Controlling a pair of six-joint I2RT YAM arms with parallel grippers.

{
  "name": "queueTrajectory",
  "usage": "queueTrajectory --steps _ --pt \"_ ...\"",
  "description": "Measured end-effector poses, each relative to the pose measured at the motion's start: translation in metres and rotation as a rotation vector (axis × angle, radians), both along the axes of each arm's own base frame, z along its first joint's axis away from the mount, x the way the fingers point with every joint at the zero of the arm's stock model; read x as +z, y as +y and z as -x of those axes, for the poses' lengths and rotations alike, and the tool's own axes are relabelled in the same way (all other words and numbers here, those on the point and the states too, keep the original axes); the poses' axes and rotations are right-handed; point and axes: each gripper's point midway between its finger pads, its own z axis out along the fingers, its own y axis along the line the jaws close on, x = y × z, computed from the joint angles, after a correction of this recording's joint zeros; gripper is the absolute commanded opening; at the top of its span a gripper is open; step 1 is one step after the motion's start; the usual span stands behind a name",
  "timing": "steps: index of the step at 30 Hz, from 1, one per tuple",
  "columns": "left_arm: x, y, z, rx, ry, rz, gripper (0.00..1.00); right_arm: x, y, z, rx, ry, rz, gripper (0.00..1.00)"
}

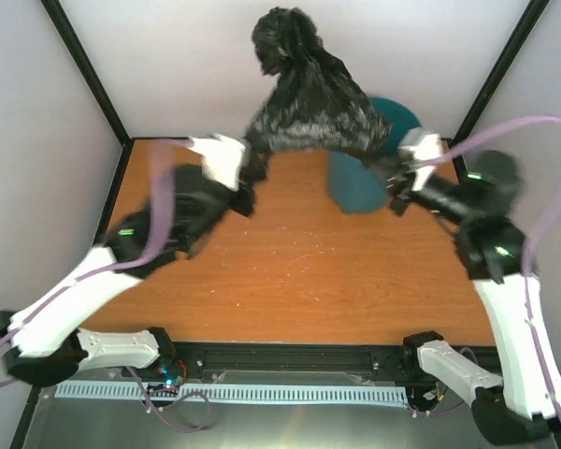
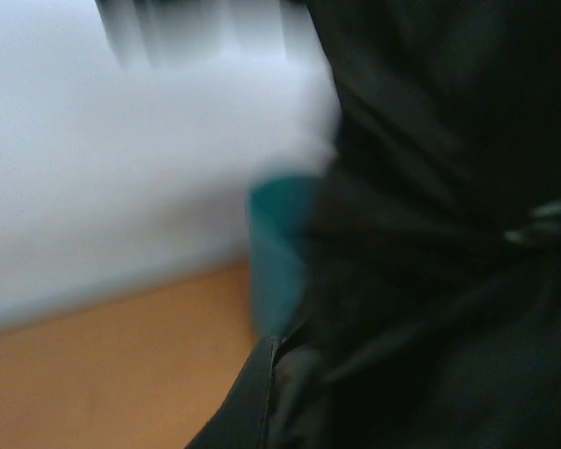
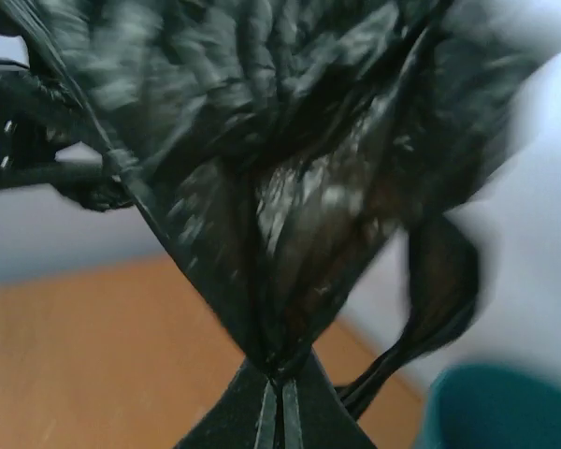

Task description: Put the trash bags into the trash bin

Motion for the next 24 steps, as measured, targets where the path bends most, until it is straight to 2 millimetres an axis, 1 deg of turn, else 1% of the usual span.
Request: queueTrajectory --steps 1,2,3,4,5,6,7,8,9,10,11,12,13,14,15,16,17,18,19,21,24 --pt "-0.049 -0.016 -0.008 -0.008 0.096 -0.079 0.01 -0.036 0.010 -0.009 0.017 0.066 0.044 0.03" --pt "-0.113 -0.035 -0.014 -0.029 0.215 -0.188 0.01 -0.080 0.020 -0.024 0.034 0.164 0.101 0.03" --pt "-0.171 -0.048 -0.015 -0.049 0.321 -0.288 0.01 -0.135 0.030 -0.038 0.063 0.300 0.171 0.03" --pt "-0.235 -0.054 -0.010 -0.065 0.441 -0.416 0.01 -0.192 0.036 -0.045 0.092 0.442 0.238 0.03" --pt "-0.294 -0.052 0.000 -0.078 0.555 -0.542 0.01 -0.239 0.037 -0.041 0.116 0.567 0.293 0.03" --pt "-0.361 -0.032 0.026 -0.092 0.711 -0.714 0.01 -0.281 0.034 -0.024 0.147 0.690 0.343 0.03" --pt "-0.372 -0.025 0.034 -0.096 0.745 -0.753 0.01 -0.295 0.030 -0.006 0.168 0.746 0.363 0.03" --pt "-0.378 -0.010 0.049 -0.103 0.792 -0.800 0.01 -0.292 0.027 0.014 0.198 0.757 0.368 0.03" --pt "-0.366 -0.009 0.052 -0.111 0.779 -0.772 0.01 -0.267 0.027 0.031 0.231 0.685 0.350 0.03" --pt "-0.345 -0.011 0.052 -0.121 0.741 -0.714 0.01 -0.233 0.029 0.043 0.262 0.589 0.326 0.03" --pt "-0.318 -0.013 0.050 -0.129 0.691 -0.640 0.01 -0.206 0.030 0.050 0.285 0.508 0.305 0.03" --pt "-0.288 -0.015 0.048 -0.134 0.635 -0.562 0.01 -0.174 0.032 0.059 0.312 0.411 0.276 0.03" --pt "-0.255 -0.017 0.046 -0.140 0.572 -0.473 0.01 -0.152 0.033 0.067 0.337 0.342 0.254 0.03" --pt "-0.223 -0.016 0.045 -0.143 0.512 -0.385 0.01 -0.137 0.035 0.075 0.365 0.291 0.232 0.03" --pt "-0.203 -0.015 0.044 -0.139 0.475 -0.329 0.01 -0.134 0.035 0.080 0.383 0.285 0.220 0.03" --pt "-0.190 -0.012 0.044 -0.132 0.452 -0.294 0.01 -0.138 0.036 0.081 0.394 0.305 0.211 0.03" --pt "-0.181 -0.008 0.043 -0.117 0.437 -0.268 0.01 -0.143 0.037 0.080 0.397 0.330 0.208 0.03" --pt "-0.180 -0.006 0.041 -0.102 0.436 -0.259 0.00 -0.152 0.038 0.076 0.396 0.374 0.205 0.03" --pt "-0.183 -0.005 0.040 -0.084 0.443 -0.261 0.01 -0.159 0.039 0.072 0.390 0.405 0.205 0.03" --pt "-0.195 -0.003 0.034 -0.044 0.467 -0.281 0.01 -0.172 0.040 0.059 0.362 0.468 0.199 0.03" --pt "-0.229 0.002 0.020 0.011 0.525 -0.325 0.01 -0.189 0.041 0.033 0.282 0.542 0.188 0.03"
